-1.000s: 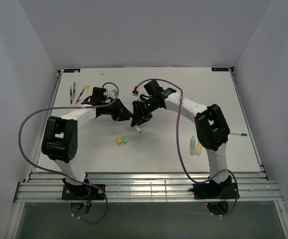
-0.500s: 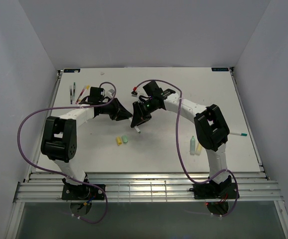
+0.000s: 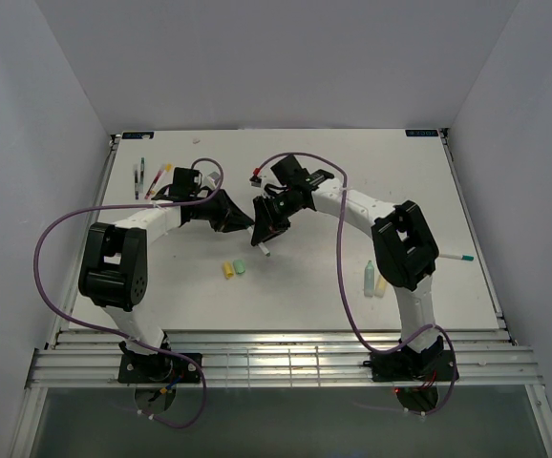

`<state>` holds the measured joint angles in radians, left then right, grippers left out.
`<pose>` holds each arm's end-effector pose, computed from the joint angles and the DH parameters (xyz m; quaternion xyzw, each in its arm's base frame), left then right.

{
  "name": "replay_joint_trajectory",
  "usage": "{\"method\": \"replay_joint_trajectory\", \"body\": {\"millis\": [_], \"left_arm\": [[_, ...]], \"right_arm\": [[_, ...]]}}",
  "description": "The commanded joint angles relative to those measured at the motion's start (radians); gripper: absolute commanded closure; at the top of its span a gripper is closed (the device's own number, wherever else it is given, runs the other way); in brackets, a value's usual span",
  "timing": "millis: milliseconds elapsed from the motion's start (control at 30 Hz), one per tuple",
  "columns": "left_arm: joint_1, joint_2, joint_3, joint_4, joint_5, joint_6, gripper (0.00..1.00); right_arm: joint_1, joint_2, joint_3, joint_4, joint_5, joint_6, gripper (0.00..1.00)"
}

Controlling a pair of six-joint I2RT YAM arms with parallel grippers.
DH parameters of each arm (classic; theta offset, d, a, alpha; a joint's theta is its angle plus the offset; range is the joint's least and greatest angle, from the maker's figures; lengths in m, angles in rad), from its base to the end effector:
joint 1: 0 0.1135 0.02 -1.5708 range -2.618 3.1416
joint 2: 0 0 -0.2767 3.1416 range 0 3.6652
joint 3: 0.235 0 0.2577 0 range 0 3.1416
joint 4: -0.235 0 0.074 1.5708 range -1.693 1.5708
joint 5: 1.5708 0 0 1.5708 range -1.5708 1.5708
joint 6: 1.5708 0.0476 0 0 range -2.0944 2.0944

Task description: Open the pen caps

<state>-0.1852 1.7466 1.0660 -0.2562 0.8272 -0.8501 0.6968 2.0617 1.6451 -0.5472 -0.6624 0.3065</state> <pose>0.3512 -0.1014 0.1893 -0.1655 0.8633 -0.4731 0.0591 0.3398 0.3225 0.2194 -0.2703 0.8665 0.4080 0.0986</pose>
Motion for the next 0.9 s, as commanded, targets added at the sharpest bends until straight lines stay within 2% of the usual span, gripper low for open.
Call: {"method": "replay_joint_trajectory", "body": {"millis": [0, 100, 167, 233, 333, 367, 467, 600, 733, 867], "left_arm": [[0.029, -0.016, 0.028, -0.005, -0.031, 0.022, 1.0], [0.082, -0.025, 0.061, -0.006, -0.077, 0.025, 1.0], [0.128, -0.015, 0.095, -0.014, -0.082, 0.028, 1.0], [0.156, 0.004, 0.106, -0.008, -0.057, 0.023, 1.0], [0.184, -0.002, 0.1, -0.003, -0.043, 0.022, 1.0], [0.184, -0.007, 0.094, -0.02, -0.051, 0.045, 1.0], [0.184, -0.042, 0.062, -0.029, -0.072, 0.059, 1.0], [0.184, -0.059, 0.032, -0.026, -0.069, 0.048, 1.0], [0.184, -0.075, 0.031, -0.046, -0.062, 0.095, 1.0], [0.184, -0.153, -0.063, -0.145, -0.152, 0.192, 1.0]], "right_arm": [[0.056, -0.005, 0.097, -0.236, 0.319, -0.134, 0.92], [0.084, -0.055, 0.015, -0.293, 0.528, -0.161, 0.92], [0.086, -0.113, -0.043, -0.287, 0.589, -0.161, 0.92], [0.078, -0.161, -0.122, -0.252, 0.566, -0.17, 0.92], [0.053, -0.234, -0.215, -0.156, 0.437, -0.14, 0.92], [0.037, -0.248, -0.234, -0.13, 0.331, -0.124, 0.92], [-0.017, -0.279, -0.284, -0.053, 0.214, -0.099, 0.92], [-0.022, -0.295, -0.32, -0.014, 0.156, -0.101, 0.92], [-0.055, -0.331, -0.356, -0.022, 0.263, -0.057, 0.92], [-0.225, -0.412, -0.454, -0.022, 0.374, 0.038, 0.92]]}}
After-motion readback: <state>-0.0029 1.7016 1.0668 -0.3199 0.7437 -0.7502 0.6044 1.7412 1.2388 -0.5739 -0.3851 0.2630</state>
